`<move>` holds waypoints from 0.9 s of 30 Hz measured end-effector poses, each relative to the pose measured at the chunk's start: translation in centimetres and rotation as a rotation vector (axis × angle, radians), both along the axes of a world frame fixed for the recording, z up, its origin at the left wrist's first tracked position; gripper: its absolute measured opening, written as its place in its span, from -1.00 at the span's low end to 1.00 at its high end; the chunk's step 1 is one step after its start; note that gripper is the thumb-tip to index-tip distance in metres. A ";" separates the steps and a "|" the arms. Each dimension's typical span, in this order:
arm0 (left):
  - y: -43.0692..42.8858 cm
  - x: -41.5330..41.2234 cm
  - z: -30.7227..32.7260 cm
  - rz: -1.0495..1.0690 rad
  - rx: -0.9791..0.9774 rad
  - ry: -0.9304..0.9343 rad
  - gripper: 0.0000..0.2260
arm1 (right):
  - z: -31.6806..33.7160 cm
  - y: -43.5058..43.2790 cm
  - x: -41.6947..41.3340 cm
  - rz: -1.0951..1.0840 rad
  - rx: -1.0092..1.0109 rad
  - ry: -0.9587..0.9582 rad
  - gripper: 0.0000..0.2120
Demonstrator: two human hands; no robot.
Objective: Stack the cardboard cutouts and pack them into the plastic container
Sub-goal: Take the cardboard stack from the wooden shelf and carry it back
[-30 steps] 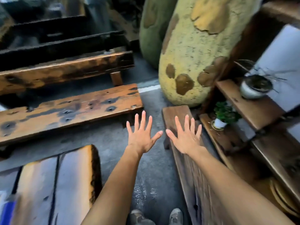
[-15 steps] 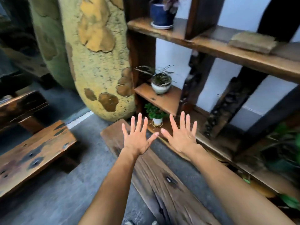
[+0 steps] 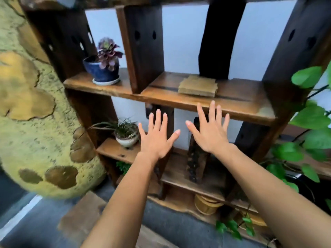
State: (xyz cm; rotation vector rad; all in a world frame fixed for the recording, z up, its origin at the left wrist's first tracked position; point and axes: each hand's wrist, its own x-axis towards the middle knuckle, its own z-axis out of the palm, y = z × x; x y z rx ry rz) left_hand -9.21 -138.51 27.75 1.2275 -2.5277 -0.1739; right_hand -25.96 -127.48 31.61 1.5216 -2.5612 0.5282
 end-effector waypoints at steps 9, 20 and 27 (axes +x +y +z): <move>-10.5 -9.1 9.6 -0.047 0.093 0.093 -0.22 | 6.4 -7.8 -8.0 -0.305 -0.058 -0.149 -0.24; -18.2 -17.2 14.9 -0.063 0.610 0.053 -0.41 | 10.4 -15.8 -13.8 -0.528 -0.019 -0.788 -0.45; -19.9 -18.1 15.9 -0.078 0.922 0.152 -0.57 | 10.9 -16.3 -14.8 -0.558 -0.187 -1.031 -0.64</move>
